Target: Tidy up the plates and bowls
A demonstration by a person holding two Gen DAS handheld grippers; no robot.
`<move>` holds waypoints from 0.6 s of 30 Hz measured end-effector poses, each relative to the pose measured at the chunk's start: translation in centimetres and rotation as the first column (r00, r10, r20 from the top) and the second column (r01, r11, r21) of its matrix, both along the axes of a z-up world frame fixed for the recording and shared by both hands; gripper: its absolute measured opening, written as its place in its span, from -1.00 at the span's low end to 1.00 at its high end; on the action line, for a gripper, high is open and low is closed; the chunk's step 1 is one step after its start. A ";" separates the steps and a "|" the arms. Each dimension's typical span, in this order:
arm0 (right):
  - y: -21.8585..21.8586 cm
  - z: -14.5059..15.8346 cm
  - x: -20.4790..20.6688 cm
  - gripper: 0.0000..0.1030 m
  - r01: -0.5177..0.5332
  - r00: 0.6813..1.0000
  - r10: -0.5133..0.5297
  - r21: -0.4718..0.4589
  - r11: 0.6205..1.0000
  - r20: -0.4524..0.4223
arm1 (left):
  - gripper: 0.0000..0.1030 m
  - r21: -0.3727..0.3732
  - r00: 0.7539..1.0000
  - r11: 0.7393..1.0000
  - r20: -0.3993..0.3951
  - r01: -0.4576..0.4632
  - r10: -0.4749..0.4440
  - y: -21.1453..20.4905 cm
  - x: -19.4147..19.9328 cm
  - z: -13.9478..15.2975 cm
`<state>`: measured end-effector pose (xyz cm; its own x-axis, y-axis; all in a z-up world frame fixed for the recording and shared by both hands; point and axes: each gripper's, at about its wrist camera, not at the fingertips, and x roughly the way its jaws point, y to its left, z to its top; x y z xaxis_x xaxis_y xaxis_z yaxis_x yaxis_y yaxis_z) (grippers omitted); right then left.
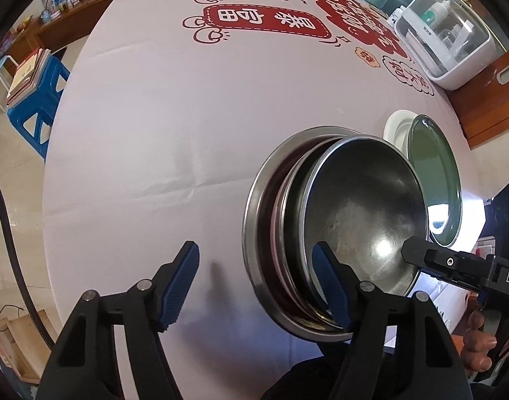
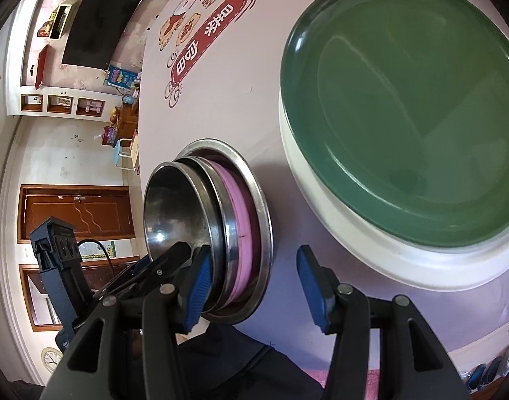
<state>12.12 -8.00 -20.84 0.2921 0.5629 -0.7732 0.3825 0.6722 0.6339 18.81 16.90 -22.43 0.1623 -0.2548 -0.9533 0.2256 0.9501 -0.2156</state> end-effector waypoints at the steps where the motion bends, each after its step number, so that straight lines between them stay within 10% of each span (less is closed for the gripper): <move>1: 0.0 0.0 -0.1 -0.01 0.000 1.000 0.000 0.001 1.000 0.001 | 0.24 -0.004 1.000 1.000 0.001 0.000 0.000 -0.1 0.0 0.0; 10: 0.5 0.6 -0.2 -0.37 -0.033 0.999 0.033 0.015 0.999 0.033 | -0.22 -0.027 1.000 0.999 0.001 0.024 -0.024 -1.0 -0.8 0.4; 18: 0.3 0.5 -0.2 -0.38 -0.060 0.998 0.059 0.021 0.998 0.034 | -0.23 -0.009 1.000 1.000 0.005 0.000 0.000 -1.1 -2.0 0.9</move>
<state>11.90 -7.70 -20.31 0.2826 0.5967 -0.7511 0.3209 0.6791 0.6602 16.84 15.79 -21.56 0.1670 -0.2630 -0.9502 0.2271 0.9481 -0.2225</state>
